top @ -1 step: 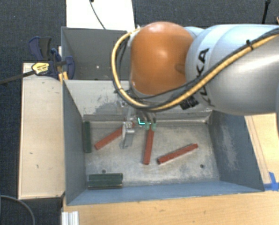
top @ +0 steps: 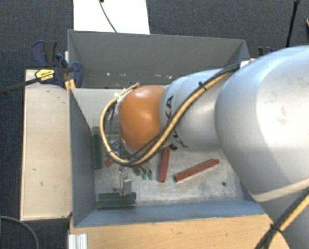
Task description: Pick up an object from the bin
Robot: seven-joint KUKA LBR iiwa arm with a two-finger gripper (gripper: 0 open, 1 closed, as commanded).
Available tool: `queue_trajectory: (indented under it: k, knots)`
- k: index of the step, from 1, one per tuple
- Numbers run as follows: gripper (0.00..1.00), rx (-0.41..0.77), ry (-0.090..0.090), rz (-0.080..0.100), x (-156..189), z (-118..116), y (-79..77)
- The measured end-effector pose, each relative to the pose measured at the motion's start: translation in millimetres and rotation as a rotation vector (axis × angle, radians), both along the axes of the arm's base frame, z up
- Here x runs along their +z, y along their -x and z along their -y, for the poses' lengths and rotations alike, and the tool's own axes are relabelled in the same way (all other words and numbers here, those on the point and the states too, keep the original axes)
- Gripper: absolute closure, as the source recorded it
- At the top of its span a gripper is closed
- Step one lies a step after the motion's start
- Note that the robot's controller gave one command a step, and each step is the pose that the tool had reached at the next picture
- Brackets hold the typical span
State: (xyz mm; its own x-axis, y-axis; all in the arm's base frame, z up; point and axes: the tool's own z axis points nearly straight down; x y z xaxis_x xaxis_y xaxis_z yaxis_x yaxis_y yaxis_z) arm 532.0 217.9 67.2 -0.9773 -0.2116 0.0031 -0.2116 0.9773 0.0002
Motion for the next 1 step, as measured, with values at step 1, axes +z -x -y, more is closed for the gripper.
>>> queue_trajectory:
  k: [1]
  knots:
    - [0.00, -0.149, -0.001, 0.008, 3.6, 40.5, -21.0]
